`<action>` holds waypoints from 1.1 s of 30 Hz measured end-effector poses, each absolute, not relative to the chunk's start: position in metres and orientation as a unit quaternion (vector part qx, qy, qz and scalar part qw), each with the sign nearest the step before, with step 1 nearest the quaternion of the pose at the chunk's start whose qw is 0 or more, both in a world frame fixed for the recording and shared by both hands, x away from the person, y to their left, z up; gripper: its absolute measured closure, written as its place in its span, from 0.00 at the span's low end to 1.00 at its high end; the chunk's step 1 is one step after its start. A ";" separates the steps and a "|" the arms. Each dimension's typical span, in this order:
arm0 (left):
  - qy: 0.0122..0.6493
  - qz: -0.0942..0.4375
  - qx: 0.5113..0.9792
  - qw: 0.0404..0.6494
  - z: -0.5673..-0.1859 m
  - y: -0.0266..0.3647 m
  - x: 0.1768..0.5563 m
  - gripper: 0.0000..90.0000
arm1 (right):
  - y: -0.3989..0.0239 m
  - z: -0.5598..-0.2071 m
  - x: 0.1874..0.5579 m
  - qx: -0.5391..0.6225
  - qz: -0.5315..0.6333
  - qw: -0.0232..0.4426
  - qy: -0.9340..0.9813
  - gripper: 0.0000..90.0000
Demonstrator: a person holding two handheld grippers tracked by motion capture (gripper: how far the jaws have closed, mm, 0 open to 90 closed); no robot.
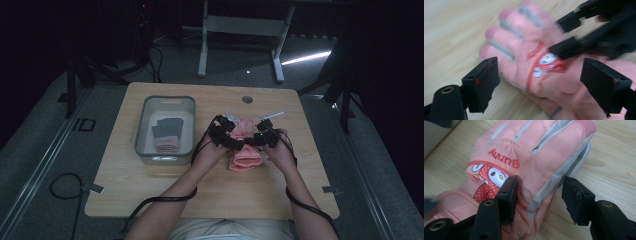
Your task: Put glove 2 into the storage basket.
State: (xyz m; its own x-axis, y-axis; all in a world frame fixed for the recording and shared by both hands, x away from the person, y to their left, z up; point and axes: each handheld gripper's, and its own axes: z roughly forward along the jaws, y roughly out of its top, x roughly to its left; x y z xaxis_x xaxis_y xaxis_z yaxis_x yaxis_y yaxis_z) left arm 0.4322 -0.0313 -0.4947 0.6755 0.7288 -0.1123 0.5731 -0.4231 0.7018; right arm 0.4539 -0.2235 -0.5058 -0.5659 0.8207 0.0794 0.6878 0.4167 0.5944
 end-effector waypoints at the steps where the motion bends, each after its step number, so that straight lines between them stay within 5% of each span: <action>1: 0.404 0.080 0.829 0.379 -0.501 -0.028 0.438 0.20 | -0.224 -0.507 0.455 0.451 0.294 0.110 0.835 0.49; 9: 0.469 -0.034 0.792 0.390 -0.545 -0.011 0.463 0.34 | -0.229 -0.520 0.463 0.470 0.306 0.045 0.827 0.51; 18: 0.435 -0.052 0.808 0.394 -0.539 -0.016 0.465 0.81 | -0.223 -0.521 0.461 0.479 0.316 0.031 0.818 0.71; 33: 0.411 -0.033 0.808 0.421 -0.484 -0.011 0.454 0.86 | -0.230 -0.478 0.450 0.459 0.375 0.044 0.804 0.74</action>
State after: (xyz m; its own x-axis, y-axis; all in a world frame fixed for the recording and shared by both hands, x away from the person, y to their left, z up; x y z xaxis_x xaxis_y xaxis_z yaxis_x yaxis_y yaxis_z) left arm 0.4545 -0.0107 -0.4841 0.6594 0.6365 -0.4001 0.6925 -0.3071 0.6528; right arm 0.4499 -0.2301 -0.4779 -0.5749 0.7710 0.2738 0.7054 0.2975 0.6434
